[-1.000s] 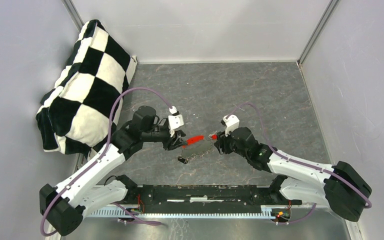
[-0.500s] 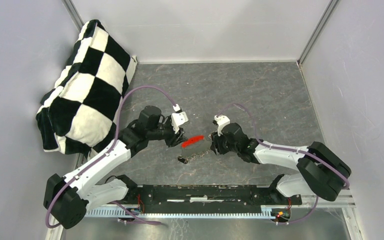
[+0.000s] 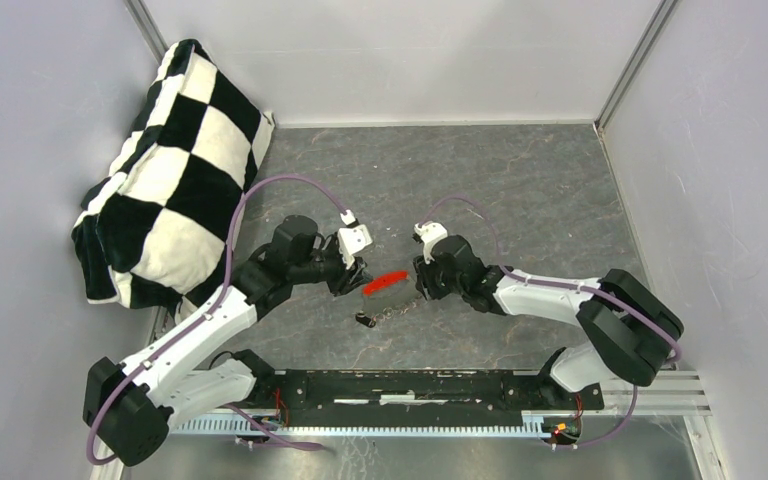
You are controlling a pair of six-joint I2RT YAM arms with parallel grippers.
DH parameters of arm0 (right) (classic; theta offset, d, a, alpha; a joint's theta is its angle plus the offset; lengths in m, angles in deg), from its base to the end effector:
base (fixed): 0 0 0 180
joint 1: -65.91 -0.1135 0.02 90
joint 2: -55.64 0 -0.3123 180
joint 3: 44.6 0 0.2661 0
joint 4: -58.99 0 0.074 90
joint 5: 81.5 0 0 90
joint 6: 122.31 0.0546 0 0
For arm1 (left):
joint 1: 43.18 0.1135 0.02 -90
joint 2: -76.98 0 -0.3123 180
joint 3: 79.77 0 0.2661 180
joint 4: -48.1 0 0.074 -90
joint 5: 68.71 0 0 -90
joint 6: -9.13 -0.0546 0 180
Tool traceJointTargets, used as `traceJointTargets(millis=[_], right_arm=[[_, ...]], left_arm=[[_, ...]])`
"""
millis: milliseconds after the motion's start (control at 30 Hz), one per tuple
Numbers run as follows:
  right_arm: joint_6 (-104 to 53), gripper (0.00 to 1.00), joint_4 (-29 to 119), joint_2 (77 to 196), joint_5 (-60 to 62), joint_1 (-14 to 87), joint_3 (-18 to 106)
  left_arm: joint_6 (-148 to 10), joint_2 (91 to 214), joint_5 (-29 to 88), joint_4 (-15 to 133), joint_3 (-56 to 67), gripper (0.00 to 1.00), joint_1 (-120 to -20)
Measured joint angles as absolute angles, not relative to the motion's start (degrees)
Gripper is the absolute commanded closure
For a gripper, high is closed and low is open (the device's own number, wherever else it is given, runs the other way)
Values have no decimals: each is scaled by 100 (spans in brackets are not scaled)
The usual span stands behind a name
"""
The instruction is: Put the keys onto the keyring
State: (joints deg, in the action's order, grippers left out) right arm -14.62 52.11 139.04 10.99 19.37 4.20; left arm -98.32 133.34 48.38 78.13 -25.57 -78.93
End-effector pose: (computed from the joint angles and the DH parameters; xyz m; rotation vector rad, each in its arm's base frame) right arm 0.2077 0.2157 0.1875 -0.5635 2.2830 0.5201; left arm 0.1613 -0.1468 0.2982 1.2026 1.7712 -0.6911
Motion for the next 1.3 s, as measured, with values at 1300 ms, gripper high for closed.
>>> traceJointTargets(millis=[1300], right_arm=[[-1976,82,4874,14371,1343,1937,768]], left_arm=[[-9824,13081,4840,7811,-2590,59,-7893]])
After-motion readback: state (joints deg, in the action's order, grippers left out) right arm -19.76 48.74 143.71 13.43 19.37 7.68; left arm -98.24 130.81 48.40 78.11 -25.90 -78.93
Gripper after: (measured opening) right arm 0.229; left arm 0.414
